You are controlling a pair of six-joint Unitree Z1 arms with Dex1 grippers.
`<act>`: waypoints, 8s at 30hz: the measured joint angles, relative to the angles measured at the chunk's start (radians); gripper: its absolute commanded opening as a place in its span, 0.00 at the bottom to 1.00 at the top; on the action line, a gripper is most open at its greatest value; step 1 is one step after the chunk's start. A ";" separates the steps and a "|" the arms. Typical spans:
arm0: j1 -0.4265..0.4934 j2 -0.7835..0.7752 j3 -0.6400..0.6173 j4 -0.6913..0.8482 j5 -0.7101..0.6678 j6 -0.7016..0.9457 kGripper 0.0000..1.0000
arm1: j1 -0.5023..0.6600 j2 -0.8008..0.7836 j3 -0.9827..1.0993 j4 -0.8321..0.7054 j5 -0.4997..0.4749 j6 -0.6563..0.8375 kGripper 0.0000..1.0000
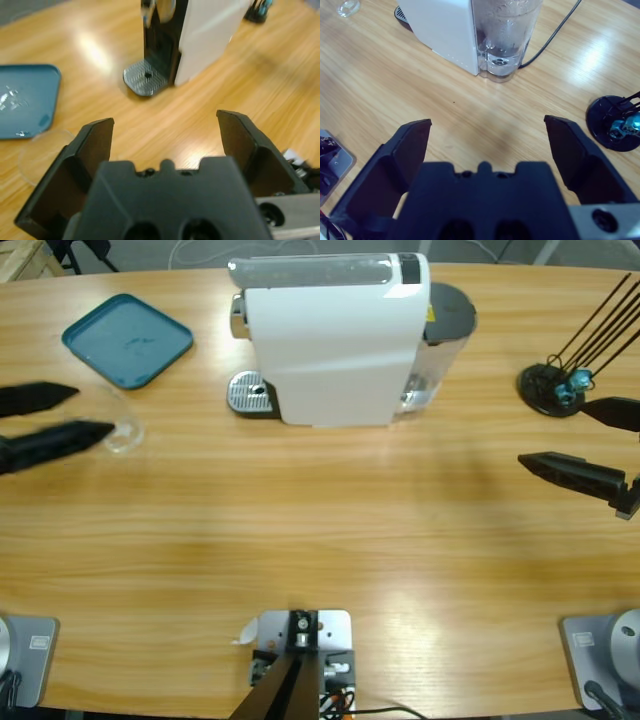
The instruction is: Pour coffee
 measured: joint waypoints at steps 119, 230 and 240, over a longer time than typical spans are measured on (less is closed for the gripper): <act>0.050 0.190 -0.525 0.356 0.227 -0.115 0.98 | -0.058 0.043 -0.059 0.057 -0.177 0.142 0.87; 0.047 0.171 -0.144 -0.044 0.282 0.015 0.97 | -0.538 0.579 -0.008 -0.366 -0.210 0.189 0.09; 0.035 0.176 -0.139 -0.056 0.282 0.015 0.98 | -0.538 0.444 -0.123 -0.175 -0.210 0.163 0.09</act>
